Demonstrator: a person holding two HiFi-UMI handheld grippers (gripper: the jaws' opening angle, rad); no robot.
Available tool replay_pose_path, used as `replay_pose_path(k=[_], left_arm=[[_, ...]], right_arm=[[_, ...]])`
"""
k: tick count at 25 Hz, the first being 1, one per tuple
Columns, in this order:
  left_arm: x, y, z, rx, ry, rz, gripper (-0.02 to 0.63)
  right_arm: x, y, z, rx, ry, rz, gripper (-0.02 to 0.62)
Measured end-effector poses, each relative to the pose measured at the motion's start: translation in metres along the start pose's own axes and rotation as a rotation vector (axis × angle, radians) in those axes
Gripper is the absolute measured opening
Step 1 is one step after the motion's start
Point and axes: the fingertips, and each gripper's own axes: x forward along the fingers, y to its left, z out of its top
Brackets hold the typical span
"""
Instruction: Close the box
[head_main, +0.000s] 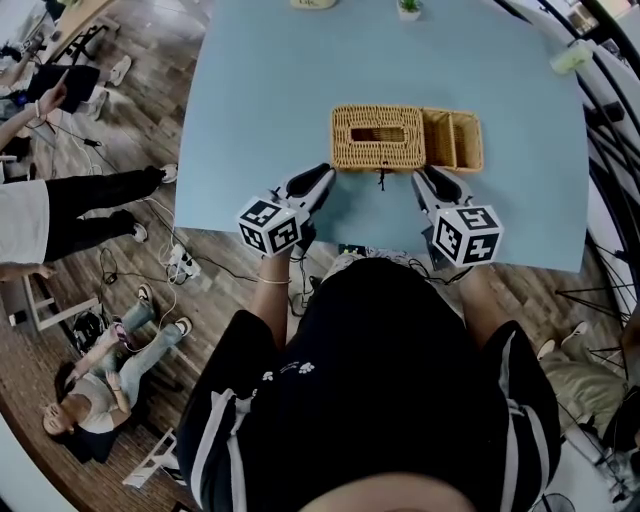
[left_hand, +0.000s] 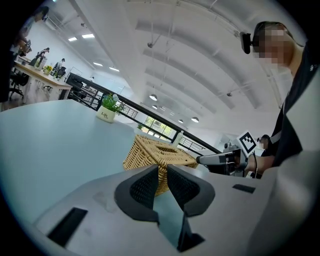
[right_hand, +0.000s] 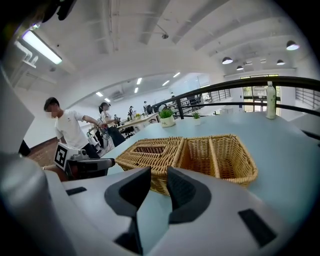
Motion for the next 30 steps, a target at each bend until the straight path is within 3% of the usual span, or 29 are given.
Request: replay_pose_path(k=[6,15,25,30], left_arm=[[-0.007,-0.008,0.011,0.028,-0.024,0.000,0.052],[-0.020,-0.024,0.024,0.097,-0.043,-0.020,0.051],[-0.031,-0.048,0.042,0.185,-0.067,-0.045,0.020],[-0.039,-0.062,0.049,0.208,-0.092,-0.069,0.018]], right_arm=[[-0.009,0.002,0.009,0.014,-0.048,-0.018,0.089],[-0.030,0.010,0.026,0.031,-0.171,-0.071,0.000],[-0.051,0.023,0.045,0.019,-0.277,-0.073,0.000],[-0.058,0.032,0.046,-0.002,-0.283,-0.073,0.000]])
